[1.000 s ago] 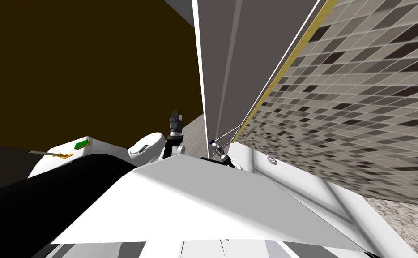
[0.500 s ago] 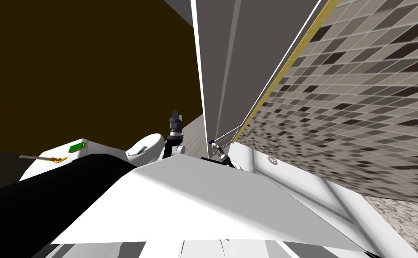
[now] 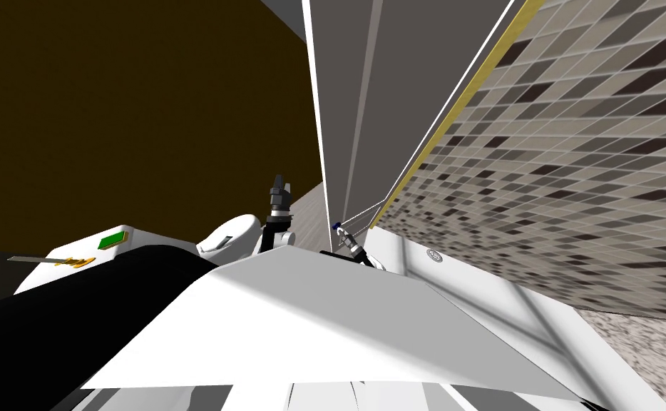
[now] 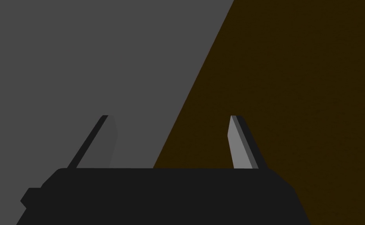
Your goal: Push the door open
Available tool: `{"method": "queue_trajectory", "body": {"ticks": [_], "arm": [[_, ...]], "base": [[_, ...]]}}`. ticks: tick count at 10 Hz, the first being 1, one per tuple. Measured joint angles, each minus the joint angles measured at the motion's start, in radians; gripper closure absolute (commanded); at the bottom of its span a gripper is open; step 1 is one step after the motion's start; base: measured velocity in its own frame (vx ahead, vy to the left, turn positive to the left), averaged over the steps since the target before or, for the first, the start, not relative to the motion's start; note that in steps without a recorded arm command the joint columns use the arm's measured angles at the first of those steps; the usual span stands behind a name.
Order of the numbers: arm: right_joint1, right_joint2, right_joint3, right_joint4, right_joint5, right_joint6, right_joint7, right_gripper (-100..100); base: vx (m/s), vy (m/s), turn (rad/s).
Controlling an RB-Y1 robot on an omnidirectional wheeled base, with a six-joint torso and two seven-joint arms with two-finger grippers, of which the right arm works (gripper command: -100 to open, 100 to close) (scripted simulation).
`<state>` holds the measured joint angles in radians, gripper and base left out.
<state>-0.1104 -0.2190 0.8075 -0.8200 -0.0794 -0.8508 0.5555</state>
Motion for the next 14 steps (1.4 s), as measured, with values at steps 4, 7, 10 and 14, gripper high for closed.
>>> {"method": "queue_trajectory", "body": {"ticks": [4, 7, 10, 14], "arm": [[-0.008, 0.007, 0.009, 0.008, -0.031, -0.002, -0.095, 100], [-0.011, 0.011, 0.018, 0.014, -0.058, -0.004, -0.169, 100], [-0.018, 0.017, 0.024, 0.019, -0.080, -0.001, -0.237, 100], [-0.021, 0.020, 0.038, 0.017, -0.121, 0.006, -0.342, 100]], "base": [[0.026, 0.036, -0.024], [0.031, 0.040, -0.034], [0.036, 0.035, -0.025], [0.034, 0.044, -0.031]]}}
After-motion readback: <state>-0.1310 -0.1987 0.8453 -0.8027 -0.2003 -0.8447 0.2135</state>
